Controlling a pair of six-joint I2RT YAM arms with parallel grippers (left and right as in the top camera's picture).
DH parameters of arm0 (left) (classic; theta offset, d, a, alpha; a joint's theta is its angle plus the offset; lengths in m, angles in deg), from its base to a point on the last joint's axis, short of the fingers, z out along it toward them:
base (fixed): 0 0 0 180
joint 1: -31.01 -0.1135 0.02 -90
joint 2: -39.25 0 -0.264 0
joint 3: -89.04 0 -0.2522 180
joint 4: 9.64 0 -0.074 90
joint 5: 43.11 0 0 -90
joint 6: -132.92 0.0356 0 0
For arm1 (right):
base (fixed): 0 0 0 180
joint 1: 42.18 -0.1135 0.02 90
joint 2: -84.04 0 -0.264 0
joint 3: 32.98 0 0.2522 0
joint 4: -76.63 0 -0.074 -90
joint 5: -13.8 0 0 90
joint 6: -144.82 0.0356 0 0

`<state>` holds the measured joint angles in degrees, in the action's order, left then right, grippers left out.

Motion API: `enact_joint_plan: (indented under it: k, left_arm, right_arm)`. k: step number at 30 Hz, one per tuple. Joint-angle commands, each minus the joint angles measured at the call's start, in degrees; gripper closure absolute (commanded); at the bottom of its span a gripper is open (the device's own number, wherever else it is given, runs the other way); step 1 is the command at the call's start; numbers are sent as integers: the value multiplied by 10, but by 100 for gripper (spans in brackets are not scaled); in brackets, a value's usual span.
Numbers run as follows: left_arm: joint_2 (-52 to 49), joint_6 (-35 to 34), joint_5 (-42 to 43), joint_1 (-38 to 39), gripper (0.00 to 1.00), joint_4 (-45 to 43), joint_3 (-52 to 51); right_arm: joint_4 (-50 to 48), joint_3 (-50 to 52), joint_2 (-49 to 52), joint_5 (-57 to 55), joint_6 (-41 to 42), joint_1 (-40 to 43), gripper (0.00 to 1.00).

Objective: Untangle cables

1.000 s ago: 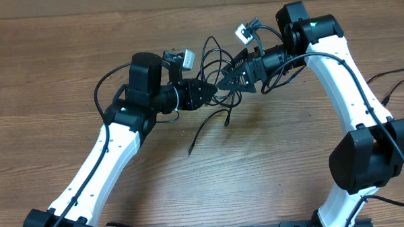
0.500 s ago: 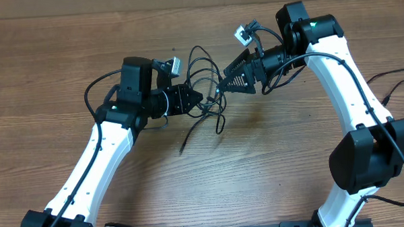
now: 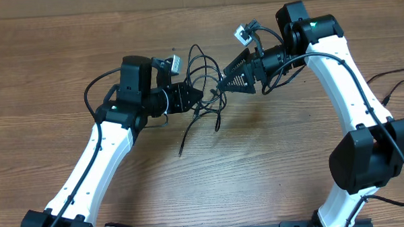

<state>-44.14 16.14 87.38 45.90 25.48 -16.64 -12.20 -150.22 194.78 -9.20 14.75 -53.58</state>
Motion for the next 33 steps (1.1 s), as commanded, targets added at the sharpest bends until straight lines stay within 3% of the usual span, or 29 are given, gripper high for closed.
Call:
enact_joint_plan:
  k: [1,26,27,29,30,31,33]
  left_arm:
    - [-1,-5,13,-1,96,-13,10]
    - [-1,-7,9,-1,96,-6,10]
    - [-1,-7,16,-1,96,-6,10]
    - [-1,-6,26,1,96,-7,10]
    - [-1,-6,26,2,96,-7,10]
    - [-1,-6,26,4,96,-7,10]
    - [-1,-6,26,6,96,-8,10]
  right_arm:
    - [-2,-7,-23,-1,-3,-2,0]
    - [-6,-7,-23,-1,-3,-44,1]
    - [-6,-7,-23,-1,-3,-44,4]
    - [-8,-7,-23,-1,-3,-44,21]
    - [-9,-7,-23,-1,-3,-44,47]
    - [-10,-7,-23,-1,-3,-44,60]
    - [-10,-7,-23,-1,-3,-44,76]
